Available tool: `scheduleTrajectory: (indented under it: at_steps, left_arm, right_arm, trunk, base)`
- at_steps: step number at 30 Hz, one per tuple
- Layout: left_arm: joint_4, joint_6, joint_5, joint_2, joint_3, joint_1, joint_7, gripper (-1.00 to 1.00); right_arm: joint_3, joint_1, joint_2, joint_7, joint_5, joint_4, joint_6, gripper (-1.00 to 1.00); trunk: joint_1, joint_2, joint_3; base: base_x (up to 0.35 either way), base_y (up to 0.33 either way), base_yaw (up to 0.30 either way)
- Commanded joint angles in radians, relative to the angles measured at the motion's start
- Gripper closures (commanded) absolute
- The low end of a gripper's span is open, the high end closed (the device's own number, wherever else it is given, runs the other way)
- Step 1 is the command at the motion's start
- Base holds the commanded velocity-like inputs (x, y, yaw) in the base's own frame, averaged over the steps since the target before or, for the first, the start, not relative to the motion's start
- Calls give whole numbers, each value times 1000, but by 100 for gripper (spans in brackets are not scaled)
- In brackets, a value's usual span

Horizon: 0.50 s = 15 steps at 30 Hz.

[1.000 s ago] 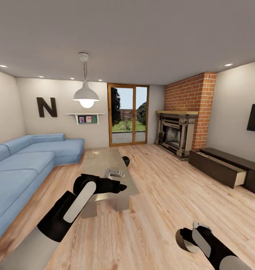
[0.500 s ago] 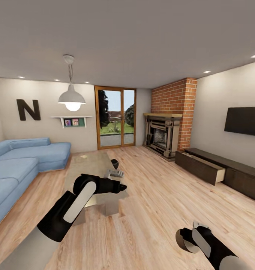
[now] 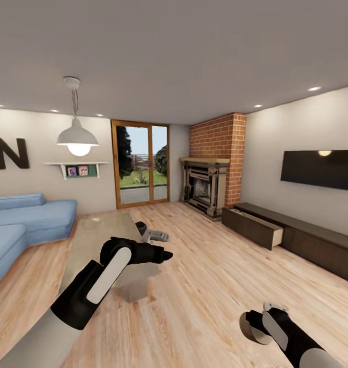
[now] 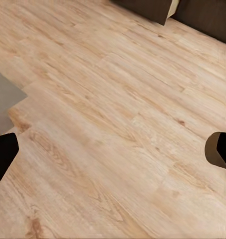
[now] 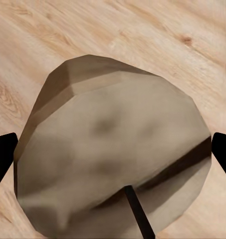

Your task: Place each of the two pumpkins and all three candles from the living room inside a cabinet in the living room (use any cabinet), then make sure every cabinet is closed, and position the cauldron so it is next to a table in the living room.

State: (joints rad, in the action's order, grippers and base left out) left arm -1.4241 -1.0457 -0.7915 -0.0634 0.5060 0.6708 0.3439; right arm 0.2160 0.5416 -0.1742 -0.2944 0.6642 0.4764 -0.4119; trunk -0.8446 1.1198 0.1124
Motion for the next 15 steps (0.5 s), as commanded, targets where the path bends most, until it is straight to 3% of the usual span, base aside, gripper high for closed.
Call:
scheduleTrajectory:
  at_steps: [1,8,11,15]
  left_arm:
    - [-1,-1,-10,-1,2,1,10,-100]
    - [-1,-1,-9,-1,2,1,10,-100]
    - [-1,-1,-9,-1,2,1,10,-100]
    - [-2,-1,-9,-1,2,1,10,-100]
  right_arm:
    - [8,1,-2,0,9,3,-3,100]
    - [8,3,-5,65,8,4,-6,100]
    - [8,7,-5,71,9,5,-14,100]
    - [7,26,-6,74,8,6,-93,100]
  trunk:
    - [4,-6,-3]
    - [31,-55,-31]
    - [42,-76,-39]
    - [57,-104,-47]
  base:
    - [0,0,-209]
    - [0,0,-123]
    - [0,0,24]
    - [0,0,107]
